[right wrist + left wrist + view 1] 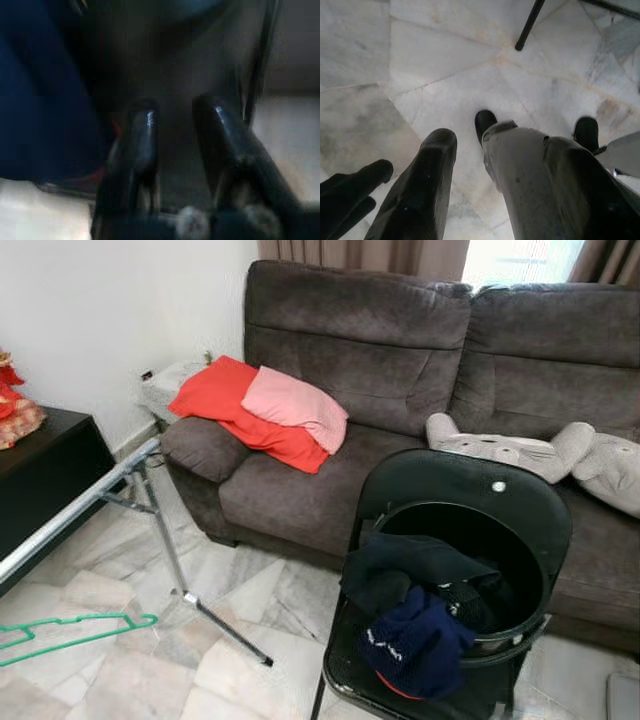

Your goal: Hang hanger

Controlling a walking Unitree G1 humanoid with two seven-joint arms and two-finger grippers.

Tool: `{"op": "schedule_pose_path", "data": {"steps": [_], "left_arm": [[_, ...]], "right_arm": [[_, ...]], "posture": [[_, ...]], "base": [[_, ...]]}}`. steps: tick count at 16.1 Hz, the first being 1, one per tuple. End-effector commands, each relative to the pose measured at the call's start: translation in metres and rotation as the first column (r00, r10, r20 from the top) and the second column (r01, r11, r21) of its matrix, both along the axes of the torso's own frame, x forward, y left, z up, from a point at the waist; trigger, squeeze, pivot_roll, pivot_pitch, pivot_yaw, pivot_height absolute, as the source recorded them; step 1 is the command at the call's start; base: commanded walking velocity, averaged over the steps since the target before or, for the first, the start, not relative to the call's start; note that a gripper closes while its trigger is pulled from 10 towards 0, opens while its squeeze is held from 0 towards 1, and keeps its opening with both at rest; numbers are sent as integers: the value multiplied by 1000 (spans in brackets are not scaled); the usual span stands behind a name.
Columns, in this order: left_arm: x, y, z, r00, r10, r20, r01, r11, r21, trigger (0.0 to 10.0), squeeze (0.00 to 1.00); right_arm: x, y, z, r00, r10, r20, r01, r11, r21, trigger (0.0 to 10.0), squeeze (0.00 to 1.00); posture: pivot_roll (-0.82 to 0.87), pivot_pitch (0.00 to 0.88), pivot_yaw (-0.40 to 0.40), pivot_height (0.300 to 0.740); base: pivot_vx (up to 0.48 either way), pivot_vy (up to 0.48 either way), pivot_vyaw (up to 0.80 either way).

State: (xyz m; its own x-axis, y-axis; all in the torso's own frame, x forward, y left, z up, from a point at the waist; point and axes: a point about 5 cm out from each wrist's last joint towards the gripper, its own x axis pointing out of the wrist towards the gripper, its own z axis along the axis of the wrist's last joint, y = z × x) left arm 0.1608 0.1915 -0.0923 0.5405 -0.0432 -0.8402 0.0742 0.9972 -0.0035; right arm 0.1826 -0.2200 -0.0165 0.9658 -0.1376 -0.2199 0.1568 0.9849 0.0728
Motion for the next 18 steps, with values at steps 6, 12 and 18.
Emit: {"op": "schedule_pose_path", "data": {"steps": [6,12,18], "left_arm": [[3,-41,-3,999,-45,-6,45,999,-28,10000,0],[12,5,5,1000,-11,10,11,1000,6,10000,0],[3,14,3,1000,3,-2,-2,1000,16,10000,0]], "right_arm": [[2,9,36,994,17,111,-16,1000,-5,10000,0],[41,-6,96,960,-25,277,38,999,-40,10000,0],[51,8,103,956,18,294,-20,1000,2,10000,1000]], "posture": [[-56,0,-5,740],[-55,7,-4,740],[-53,24,0,740]], "base": [[0,0,0],[0,0,0],[0,0,0]]}}
